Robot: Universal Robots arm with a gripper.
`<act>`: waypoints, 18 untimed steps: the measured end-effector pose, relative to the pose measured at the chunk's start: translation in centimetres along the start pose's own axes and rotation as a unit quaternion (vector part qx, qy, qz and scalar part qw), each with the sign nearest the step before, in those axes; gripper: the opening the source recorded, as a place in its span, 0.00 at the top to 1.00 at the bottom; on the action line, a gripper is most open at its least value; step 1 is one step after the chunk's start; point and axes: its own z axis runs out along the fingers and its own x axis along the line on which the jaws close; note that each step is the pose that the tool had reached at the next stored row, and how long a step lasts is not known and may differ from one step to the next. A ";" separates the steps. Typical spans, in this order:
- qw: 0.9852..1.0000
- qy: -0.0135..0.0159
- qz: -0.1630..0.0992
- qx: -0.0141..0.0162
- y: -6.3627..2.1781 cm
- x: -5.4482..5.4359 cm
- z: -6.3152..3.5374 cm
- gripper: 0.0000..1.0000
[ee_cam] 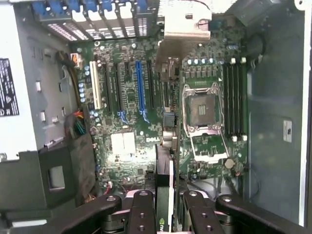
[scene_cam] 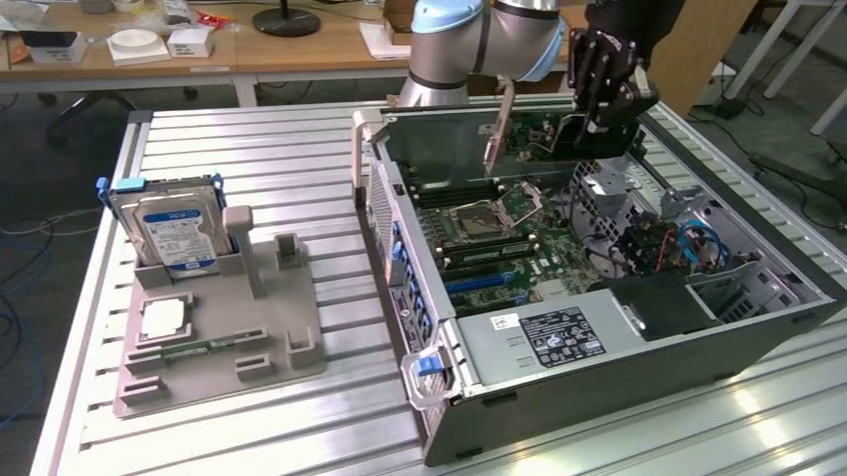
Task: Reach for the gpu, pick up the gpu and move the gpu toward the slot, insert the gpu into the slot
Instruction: 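Insert the gpu into the slot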
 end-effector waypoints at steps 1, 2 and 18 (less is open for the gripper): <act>1.000 0.000 -0.006 0.000 0.00 0.0 0.04 0.73; 1.000 -0.001 -0.011 0.000 0.01 0.0 0.08 0.73; 1.000 -0.002 -0.020 -0.001 0.10 0.2 1.71 0.73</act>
